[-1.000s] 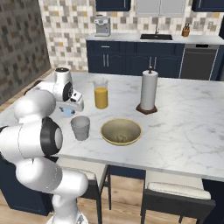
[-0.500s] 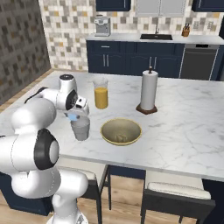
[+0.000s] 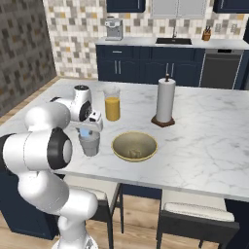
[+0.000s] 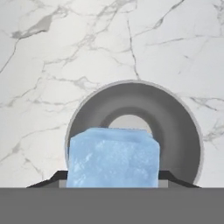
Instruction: There are two ice cubes in the ice bowl. Place both ice cubes in the glass cup.
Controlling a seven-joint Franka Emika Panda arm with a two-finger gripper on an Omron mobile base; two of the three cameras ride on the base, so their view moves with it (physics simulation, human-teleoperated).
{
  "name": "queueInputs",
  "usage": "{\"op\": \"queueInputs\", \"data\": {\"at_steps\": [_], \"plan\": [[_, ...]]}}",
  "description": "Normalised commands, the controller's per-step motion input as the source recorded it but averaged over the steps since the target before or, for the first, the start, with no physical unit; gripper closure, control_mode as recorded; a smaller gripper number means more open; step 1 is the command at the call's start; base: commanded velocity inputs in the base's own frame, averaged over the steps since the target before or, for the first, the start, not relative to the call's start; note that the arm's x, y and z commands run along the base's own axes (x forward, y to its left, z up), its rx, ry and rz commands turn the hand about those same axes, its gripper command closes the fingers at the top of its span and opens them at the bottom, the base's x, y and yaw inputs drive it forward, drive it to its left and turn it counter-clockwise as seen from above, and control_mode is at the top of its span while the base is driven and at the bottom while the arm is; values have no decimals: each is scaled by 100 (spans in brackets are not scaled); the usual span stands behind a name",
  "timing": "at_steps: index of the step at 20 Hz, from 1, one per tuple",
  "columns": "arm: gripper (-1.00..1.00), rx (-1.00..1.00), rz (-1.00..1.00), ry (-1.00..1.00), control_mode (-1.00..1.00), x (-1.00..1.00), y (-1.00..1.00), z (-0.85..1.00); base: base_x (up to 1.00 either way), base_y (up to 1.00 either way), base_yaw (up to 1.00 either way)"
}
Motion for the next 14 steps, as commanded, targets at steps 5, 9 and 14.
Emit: {"op": "queueInputs", "data": {"at_steps": [5,9,14], "plan": [[100,0,0,7,-100,0,0,-10,0,0,0],[100,0,2,0,-100,0,0,0,0,0,0],[100,-3,5,0,-100,0,-8,-5,0,0,0]]}}
